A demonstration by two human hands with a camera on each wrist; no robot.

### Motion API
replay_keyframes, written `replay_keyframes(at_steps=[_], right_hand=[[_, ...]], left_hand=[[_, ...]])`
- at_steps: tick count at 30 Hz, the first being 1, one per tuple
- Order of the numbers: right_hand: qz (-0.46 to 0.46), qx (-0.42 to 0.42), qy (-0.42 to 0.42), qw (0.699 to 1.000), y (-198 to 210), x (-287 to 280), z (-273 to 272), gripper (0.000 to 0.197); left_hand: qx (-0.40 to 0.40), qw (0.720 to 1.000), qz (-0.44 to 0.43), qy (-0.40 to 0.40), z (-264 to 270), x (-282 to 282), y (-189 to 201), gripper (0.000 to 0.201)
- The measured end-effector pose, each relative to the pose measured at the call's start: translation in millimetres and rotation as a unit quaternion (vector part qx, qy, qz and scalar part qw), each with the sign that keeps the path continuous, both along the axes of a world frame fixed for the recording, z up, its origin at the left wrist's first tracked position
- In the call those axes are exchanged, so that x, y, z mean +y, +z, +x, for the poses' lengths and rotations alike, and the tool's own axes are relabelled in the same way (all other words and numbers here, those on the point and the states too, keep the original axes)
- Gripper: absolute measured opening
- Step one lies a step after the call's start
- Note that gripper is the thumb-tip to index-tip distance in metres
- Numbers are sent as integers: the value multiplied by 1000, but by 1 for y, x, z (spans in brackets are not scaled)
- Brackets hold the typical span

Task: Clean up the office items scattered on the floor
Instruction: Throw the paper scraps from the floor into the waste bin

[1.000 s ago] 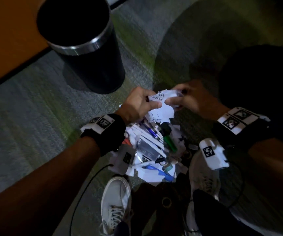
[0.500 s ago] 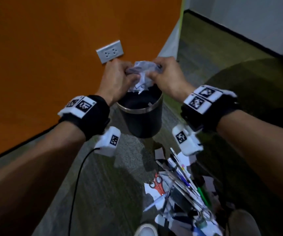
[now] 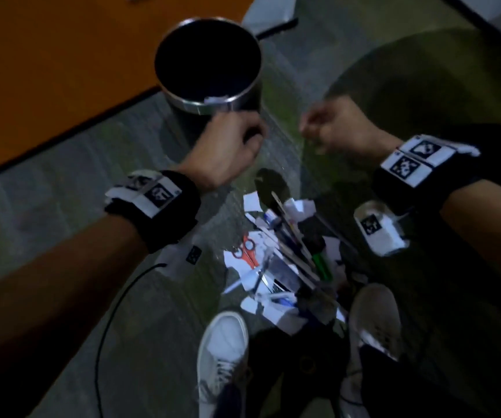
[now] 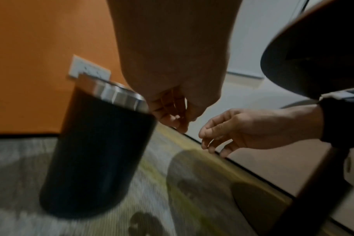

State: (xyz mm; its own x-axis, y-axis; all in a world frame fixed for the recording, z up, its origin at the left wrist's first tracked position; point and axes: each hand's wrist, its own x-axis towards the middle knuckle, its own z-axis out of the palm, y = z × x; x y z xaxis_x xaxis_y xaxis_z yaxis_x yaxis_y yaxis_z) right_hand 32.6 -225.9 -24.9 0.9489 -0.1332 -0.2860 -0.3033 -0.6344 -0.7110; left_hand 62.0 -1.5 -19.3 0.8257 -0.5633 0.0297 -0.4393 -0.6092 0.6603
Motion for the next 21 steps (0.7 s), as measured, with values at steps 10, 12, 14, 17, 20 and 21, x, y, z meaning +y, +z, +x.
replay_keyframes(at_steps=[10, 12, 14, 17, 20, 21], right_hand=[[-85, 252, 52, 962, -168, -37, -152, 11], [-97, 236, 25, 967, -182, -34, -164, 26], [-91, 205, 10, 975, -191, -24, -169, 27], [-43, 170, -4, 984, -197, 3, -166, 14], [-63, 150, 15, 986, -200, 33, -164, 23], [-97, 138, 43, 985, -202, 40, -165, 29]], left_hand=[[209, 962, 166, -50, -89, 5, -171, 37], [191, 958, 210, -37, -98, 22, -191, 36], [171, 957, 232, -33, -106, 33, -203, 31], [142, 969, 201, -35, -119, 29, -217, 21], [133, 972, 195, 4, -134, 11, -219, 14], [129, 971, 198, 15, -141, 6, -220, 22]])
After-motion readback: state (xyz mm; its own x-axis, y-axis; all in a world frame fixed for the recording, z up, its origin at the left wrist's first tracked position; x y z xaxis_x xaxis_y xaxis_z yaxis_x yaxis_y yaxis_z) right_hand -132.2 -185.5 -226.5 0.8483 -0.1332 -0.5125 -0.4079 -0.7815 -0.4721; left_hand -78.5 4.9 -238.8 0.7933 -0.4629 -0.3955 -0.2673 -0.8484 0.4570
